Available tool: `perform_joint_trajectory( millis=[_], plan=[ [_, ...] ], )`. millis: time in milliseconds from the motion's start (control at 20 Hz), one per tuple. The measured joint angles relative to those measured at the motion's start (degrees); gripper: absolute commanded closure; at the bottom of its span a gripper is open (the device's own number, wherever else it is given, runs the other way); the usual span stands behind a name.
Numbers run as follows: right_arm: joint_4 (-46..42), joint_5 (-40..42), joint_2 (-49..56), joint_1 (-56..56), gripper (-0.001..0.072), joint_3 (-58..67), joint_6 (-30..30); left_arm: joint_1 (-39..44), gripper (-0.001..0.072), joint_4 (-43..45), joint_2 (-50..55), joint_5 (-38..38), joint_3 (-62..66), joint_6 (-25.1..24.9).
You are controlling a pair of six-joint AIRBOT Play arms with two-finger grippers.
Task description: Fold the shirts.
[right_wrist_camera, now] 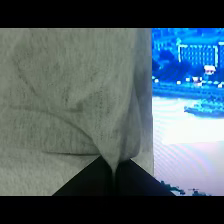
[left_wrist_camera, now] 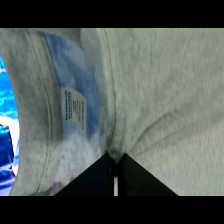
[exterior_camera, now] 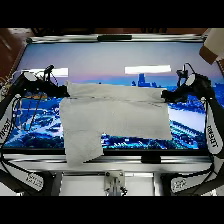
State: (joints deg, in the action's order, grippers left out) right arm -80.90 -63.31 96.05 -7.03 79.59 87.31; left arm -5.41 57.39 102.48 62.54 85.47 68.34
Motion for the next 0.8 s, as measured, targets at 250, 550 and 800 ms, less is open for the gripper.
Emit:
perform_joint_trajectory(
  millis=[250,550,800],
  plan=[
    [-1.4,-0.7,0.3,-0.1,0.0638,-0.2,0.1,-1.3,0.0674,0.5,0.3,2.2,0.0,1.4],
    [-3.1,-0.7,0.8,-0.1,0.0372,-0.2,0.0,-1.7,0.0615,0.6,1.4,4.1,0.0,2.4],
    [-4.5,-4.9,-0.9,-0.2,0.0239,1.7,-2.1,-2.5,0.0117,0.6,2.1,11.5,1.2,4.8]
  ],
)
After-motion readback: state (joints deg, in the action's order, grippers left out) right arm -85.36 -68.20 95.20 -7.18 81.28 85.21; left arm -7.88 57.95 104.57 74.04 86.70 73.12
